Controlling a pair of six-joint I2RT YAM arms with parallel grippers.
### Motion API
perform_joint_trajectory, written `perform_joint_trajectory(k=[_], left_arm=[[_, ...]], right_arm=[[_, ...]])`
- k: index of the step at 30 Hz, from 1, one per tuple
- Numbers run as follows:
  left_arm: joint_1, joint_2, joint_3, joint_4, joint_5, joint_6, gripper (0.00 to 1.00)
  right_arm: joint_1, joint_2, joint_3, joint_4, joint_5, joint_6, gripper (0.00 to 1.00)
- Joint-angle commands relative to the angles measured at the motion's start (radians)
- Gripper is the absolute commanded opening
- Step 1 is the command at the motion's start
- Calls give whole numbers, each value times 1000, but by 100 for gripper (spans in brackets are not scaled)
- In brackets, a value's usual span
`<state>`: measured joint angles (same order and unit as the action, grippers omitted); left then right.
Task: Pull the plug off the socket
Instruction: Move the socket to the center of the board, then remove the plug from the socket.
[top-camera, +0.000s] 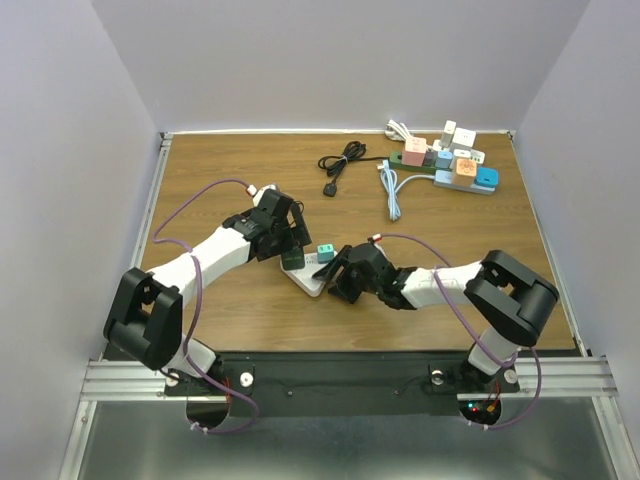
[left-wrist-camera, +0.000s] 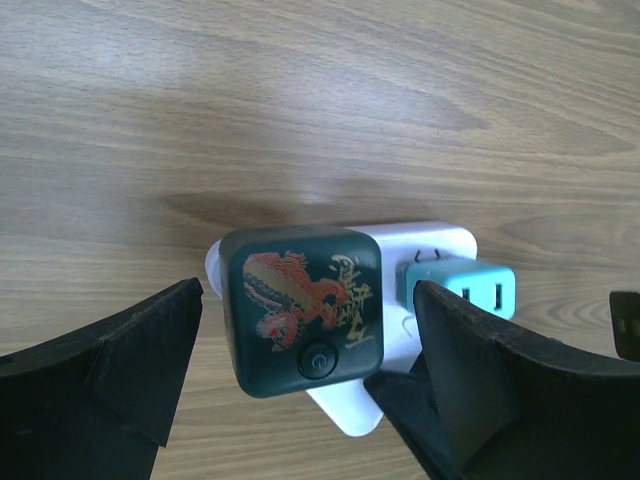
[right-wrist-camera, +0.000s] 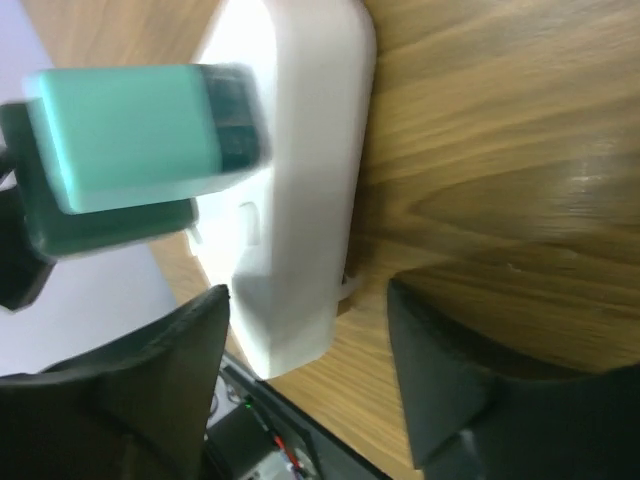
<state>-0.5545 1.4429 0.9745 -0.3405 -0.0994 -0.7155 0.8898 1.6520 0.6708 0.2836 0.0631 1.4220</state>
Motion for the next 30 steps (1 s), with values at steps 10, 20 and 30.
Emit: perform_joint_trajectory(k=[10,20,30], left_arm=[[-16,13,-17,6,-8,19,86],[-39,50,-26,18,9,60,81],[-41,54,-53,69,55,73,20]], right_arm=[[21,-248,-27,-412,115,-87,83],[21,-299,98,-512,158,-262,70],[21,-198,188,-485,123,-255,0]])
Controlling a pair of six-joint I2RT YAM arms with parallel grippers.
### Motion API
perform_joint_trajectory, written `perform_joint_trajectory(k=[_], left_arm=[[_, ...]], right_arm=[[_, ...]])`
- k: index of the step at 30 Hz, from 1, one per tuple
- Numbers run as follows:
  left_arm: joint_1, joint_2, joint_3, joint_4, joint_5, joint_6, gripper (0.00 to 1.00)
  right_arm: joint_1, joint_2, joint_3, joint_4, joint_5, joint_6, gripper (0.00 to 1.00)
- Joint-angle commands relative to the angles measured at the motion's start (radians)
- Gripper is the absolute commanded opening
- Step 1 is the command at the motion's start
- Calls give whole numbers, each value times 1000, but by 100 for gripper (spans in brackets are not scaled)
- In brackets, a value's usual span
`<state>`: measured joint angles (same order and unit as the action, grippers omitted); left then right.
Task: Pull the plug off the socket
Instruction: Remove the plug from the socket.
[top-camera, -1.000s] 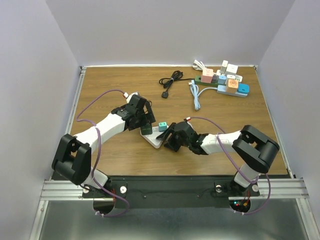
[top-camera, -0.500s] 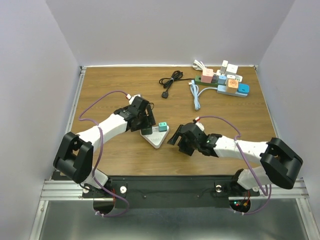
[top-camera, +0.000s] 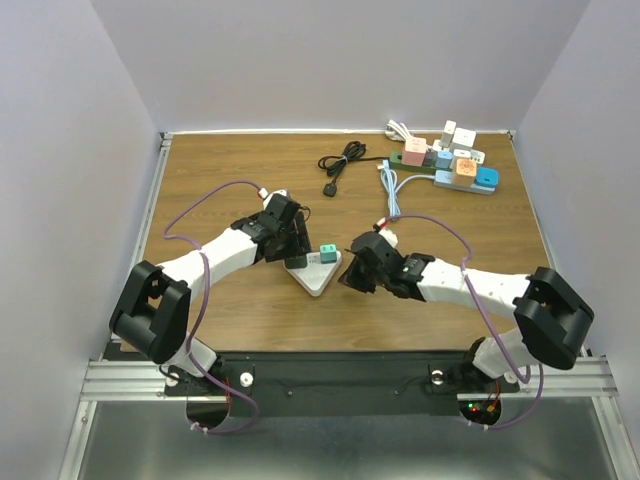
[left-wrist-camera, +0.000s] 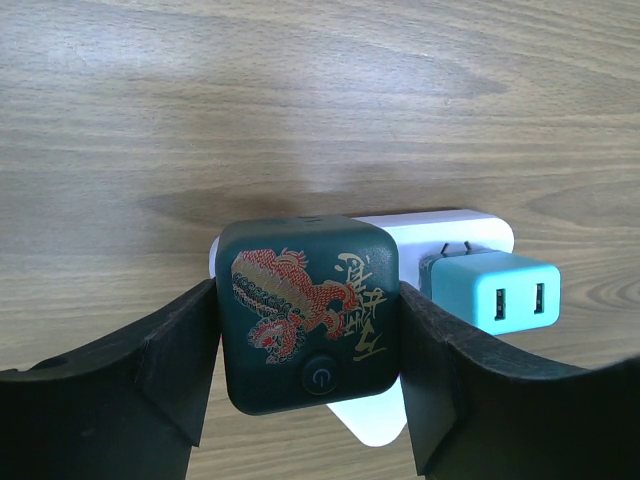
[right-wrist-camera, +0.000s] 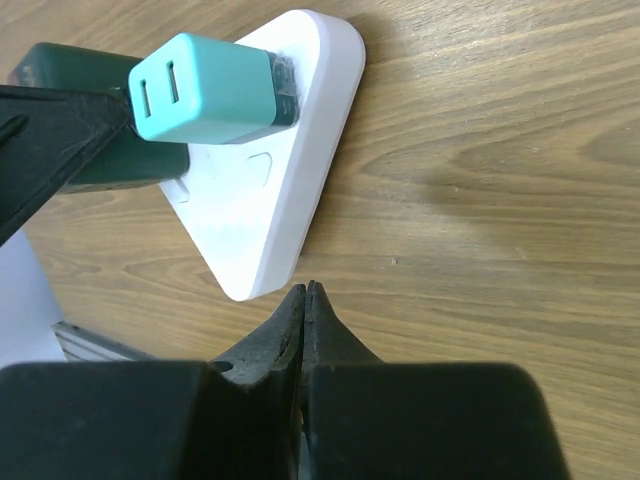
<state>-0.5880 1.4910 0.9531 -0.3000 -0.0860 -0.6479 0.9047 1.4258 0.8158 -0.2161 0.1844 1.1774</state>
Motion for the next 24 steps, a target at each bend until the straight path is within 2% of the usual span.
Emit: perform_joint_trajectory(k=[1,4,10,12,15,19,24], left_arm=[[-7,3,-31,32,48,5,14],[-7,3,-28,36,46,5,0],[-7,-9,-36,39,46,4,0],[-7,-11,-40,39,45,5,0],[-7,-11,-50,39,46,5,0],[-7,-14,-53,39,46,8,0],[-7,-15,-53,55,61,-1,0]], right_arm=[[7,48,46,23,0,-9,0],[7,94,48,64,3,-2,0],[2,121,25,202,18,4,1],[-6,101,-6,320,-17,-2,0],[-9,87,0,388,-77,-13,0],[-7,81,6,396,-151,-1,0],[-13,159,35,396,-120,-10,0]])
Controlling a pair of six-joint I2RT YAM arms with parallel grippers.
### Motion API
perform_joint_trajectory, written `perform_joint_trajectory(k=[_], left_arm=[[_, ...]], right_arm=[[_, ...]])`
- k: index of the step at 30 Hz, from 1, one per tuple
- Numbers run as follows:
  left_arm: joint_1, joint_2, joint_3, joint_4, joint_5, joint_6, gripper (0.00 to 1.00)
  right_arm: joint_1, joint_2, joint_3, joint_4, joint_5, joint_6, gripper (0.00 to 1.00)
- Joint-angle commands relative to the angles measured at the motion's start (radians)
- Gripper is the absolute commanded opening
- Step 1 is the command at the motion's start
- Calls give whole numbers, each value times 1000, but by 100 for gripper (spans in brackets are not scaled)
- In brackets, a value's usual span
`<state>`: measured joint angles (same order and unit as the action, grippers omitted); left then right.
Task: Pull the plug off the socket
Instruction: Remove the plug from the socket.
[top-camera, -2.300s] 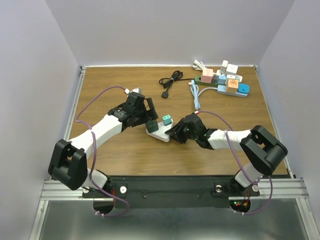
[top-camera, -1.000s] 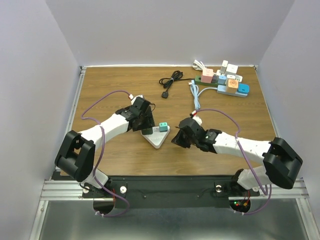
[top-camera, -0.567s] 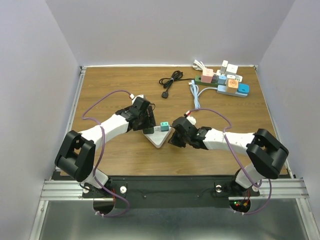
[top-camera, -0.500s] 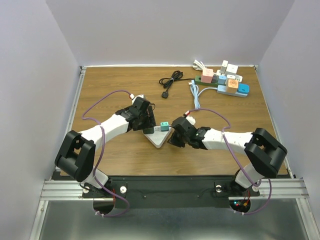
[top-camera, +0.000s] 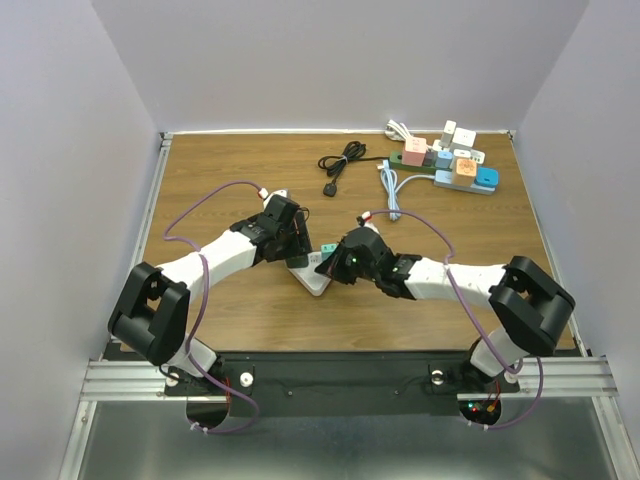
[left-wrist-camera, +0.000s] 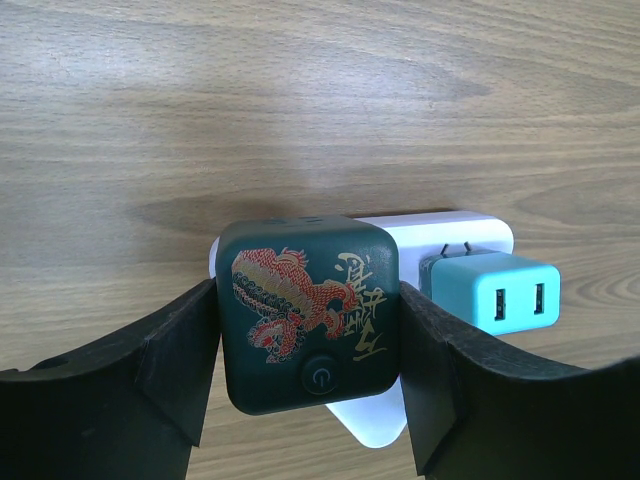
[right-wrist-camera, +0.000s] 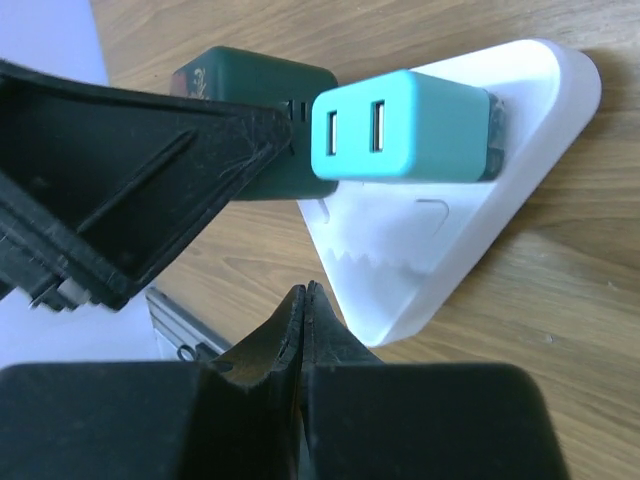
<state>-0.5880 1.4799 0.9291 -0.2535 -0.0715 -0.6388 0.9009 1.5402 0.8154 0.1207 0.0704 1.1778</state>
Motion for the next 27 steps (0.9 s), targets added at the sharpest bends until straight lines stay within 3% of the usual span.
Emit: perform_joint_trajectory(k=[1,11,14,27], left_arm=[[-7,-4,-27,10,55,-12,0],[-7,-35,-16,0,67,-19,0],[-7,-56,3,-19,62,-6,0],[-6,-44,255,-147,33,62,0]], right_arm=[[-10,90,62,57,-4,-15,0],[-10,198,82,2,132,20,0],[-10,210,93,-106,154,37,0],[-8,319,16,-254,74,57,0]])
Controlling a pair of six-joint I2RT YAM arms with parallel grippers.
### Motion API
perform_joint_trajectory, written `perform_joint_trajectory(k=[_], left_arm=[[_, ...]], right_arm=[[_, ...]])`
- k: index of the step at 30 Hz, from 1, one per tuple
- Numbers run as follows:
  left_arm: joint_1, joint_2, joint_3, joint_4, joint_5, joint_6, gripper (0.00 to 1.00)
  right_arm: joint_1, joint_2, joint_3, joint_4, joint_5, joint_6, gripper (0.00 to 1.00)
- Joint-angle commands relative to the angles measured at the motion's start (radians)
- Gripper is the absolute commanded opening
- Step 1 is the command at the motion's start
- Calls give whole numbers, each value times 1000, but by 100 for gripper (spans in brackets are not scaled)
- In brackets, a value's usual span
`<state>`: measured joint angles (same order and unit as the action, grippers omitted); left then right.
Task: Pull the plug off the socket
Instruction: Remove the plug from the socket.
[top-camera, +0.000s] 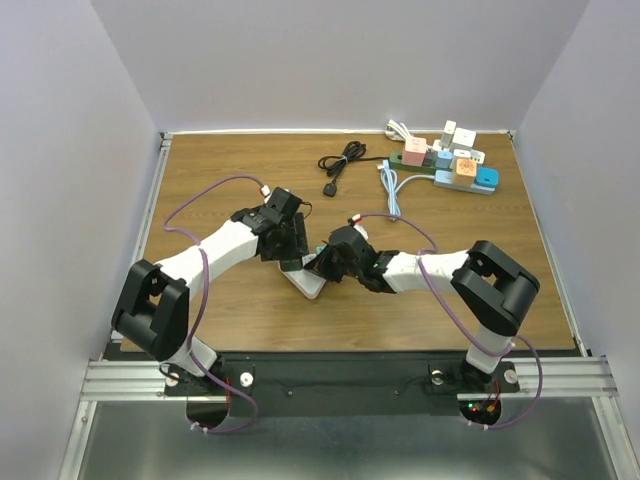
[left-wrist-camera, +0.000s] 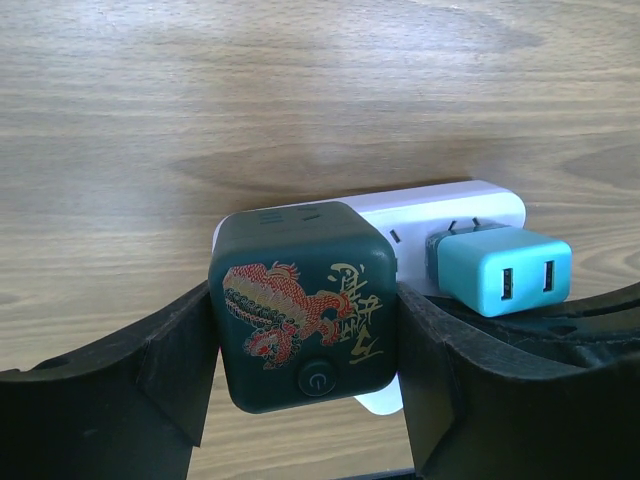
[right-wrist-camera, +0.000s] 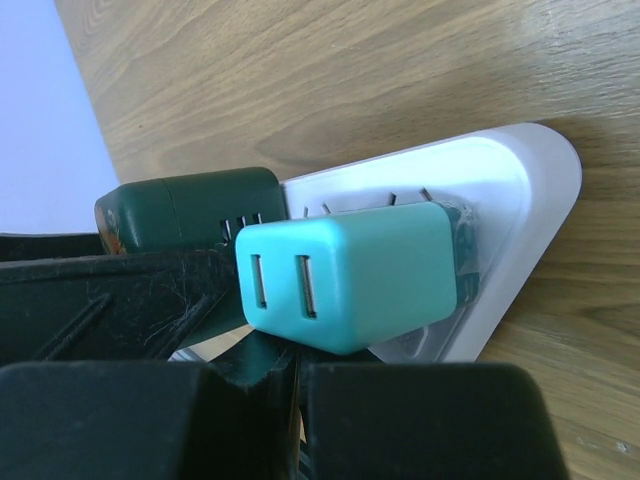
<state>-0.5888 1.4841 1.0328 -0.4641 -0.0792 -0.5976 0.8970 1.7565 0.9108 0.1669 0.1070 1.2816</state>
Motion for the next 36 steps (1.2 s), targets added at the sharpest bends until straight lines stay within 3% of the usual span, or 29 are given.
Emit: perform_joint_trajectory(k=[1,14,23,36], left_arm=[[-5,-39,157,62,42,24,0],[76,-119,156,186,157,-17,0],[228,-176,47,311,346,-82,0],[205,-21,326,-51,155,151,0]], right_arm=[[-4,106,-81,-308,42,-51,0],[-4,248,-30,-391,69,-91,0],[-3,276,-55,-392,79,-91,0],[3,313,-43,-394,86,-116,0]])
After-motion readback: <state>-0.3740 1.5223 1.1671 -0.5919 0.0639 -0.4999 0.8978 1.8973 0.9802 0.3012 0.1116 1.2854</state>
